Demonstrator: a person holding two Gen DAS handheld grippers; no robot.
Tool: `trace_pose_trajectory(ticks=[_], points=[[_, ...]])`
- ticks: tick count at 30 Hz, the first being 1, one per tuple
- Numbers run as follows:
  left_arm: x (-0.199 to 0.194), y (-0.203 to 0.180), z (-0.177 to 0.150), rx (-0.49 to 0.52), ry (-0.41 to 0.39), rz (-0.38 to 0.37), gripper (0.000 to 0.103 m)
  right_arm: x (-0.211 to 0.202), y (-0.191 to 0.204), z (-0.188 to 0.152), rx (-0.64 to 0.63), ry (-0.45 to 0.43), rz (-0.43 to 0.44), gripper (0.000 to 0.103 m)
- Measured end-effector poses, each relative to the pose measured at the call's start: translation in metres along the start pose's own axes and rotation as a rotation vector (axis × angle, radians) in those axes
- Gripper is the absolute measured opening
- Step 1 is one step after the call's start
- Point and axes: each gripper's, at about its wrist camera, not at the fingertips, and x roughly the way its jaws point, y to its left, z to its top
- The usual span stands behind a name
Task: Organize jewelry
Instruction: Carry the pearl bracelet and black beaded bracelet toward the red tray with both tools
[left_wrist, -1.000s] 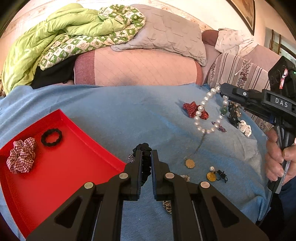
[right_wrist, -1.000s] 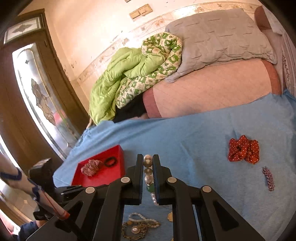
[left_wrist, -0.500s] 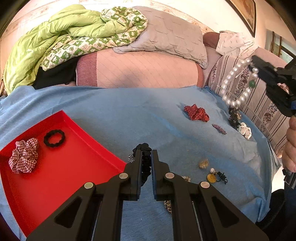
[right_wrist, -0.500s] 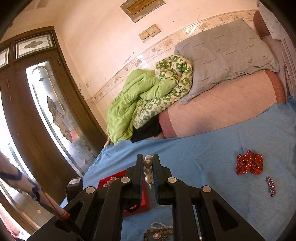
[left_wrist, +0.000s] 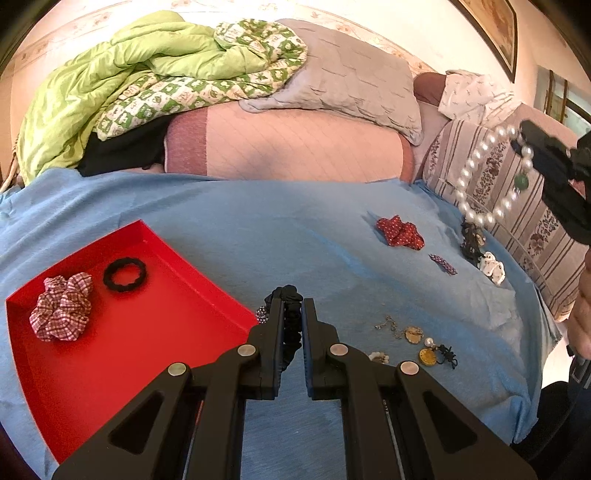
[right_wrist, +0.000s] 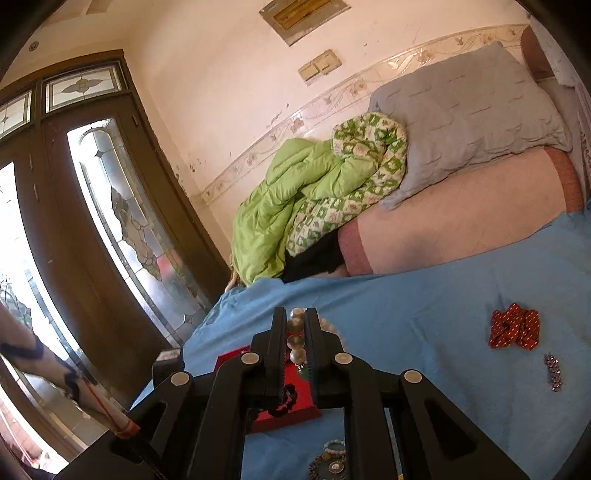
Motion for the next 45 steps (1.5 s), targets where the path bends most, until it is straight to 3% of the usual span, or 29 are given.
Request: trace_pose_trajectory(ticks=[14, 23, 27, 39, 45], points=[[-0.023, 0.047, -0.003, -0.083, -0.044, 0.105, 0.008, 0.056, 0.024, -0.027, 0.003, 0.128, 0.009, 0.01], [-0.037, 0.102, -0.017, -0.201, -0.032, 0.124, 0.008, 0.112, 0.052, -0.034, 0.011, 0.194, 0.051, 0.01], [-0.042, 0.113, -0.019, -0.24, -0.046, 0.077, 0.008, 0.123, 0.061, -0.032, 0.004, 0.199, 0.063, 0.01], [-0.063, 0.081, -0.011, -0.099, -0.171, -0.024, 0.008, 0.115, 0.063, -0.022, -0.012, 0.183, 0.076, 0.01], [-0.059, 0.084, -0.01, -0.11, -0.153, 0.0, 0.008, 0.116, 0.06, -0.022, -0.004, 0.194, 0.078, 0.01]])
